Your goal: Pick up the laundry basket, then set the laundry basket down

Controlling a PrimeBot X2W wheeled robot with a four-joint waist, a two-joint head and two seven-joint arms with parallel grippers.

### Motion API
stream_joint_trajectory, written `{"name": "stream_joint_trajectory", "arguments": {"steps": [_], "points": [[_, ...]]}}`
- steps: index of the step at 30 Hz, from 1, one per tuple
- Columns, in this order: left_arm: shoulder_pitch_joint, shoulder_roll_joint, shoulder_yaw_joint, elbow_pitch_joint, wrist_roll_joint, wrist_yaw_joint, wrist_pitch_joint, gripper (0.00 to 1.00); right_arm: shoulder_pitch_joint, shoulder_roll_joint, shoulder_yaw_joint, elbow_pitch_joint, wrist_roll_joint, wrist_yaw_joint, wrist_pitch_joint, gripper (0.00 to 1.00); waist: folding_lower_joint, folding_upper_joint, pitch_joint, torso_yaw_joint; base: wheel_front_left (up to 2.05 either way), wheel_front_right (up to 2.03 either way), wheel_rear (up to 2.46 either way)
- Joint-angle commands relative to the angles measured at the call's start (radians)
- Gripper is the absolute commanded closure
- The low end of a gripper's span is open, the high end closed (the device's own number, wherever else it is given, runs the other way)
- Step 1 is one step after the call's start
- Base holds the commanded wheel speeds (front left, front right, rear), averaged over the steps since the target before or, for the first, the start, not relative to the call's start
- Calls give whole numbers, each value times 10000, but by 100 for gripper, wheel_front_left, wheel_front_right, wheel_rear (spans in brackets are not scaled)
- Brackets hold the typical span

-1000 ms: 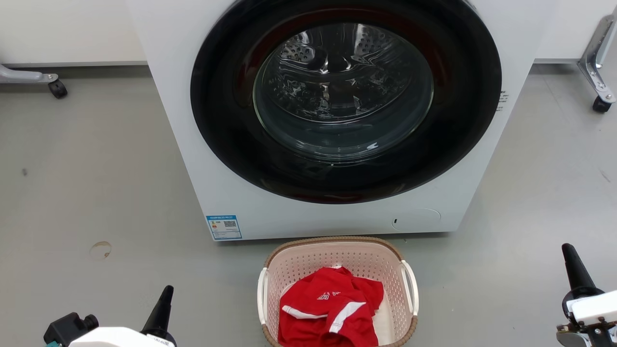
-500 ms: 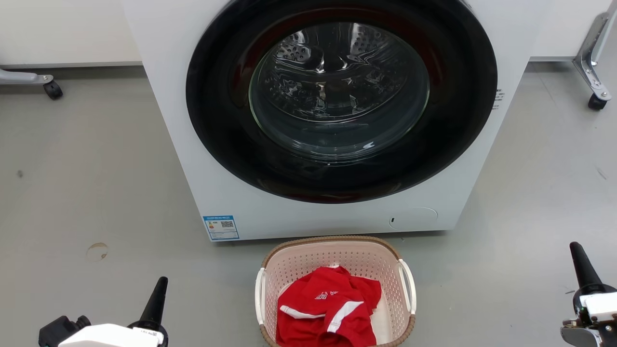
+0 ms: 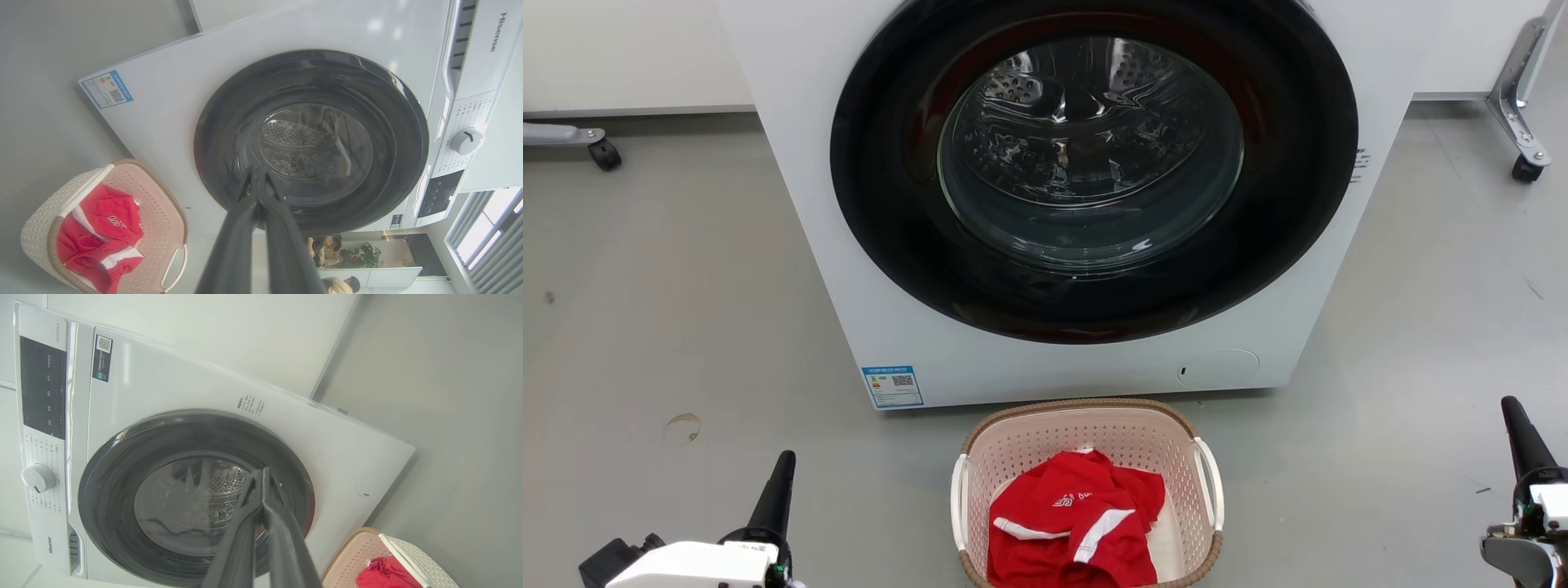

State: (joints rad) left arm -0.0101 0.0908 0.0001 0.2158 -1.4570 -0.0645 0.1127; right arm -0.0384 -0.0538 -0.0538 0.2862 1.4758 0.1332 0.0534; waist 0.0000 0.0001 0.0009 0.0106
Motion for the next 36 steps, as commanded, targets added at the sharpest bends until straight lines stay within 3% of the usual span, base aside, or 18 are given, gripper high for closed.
{"name": "stream_joint_trajectory", "arguments": {"steps": [1,16,36], "points": [[-606,76,404,-153,-231,-173,-75,100,-555,-214,23,-319,213,-21,88,100,0,-1,2,-7,0,0,0],[-964,-295,987,287,-1620,-656,-109,100,-685,-33,-509,-418,1386,-25,525,100,0,-1,22,-105,0,0,0],[-970,-323,1029,292,-1605,-661,-81,100,-689,-15,-538,-418,1379,-25,548,100,0,-1,22,-106,0,0,0]]}}
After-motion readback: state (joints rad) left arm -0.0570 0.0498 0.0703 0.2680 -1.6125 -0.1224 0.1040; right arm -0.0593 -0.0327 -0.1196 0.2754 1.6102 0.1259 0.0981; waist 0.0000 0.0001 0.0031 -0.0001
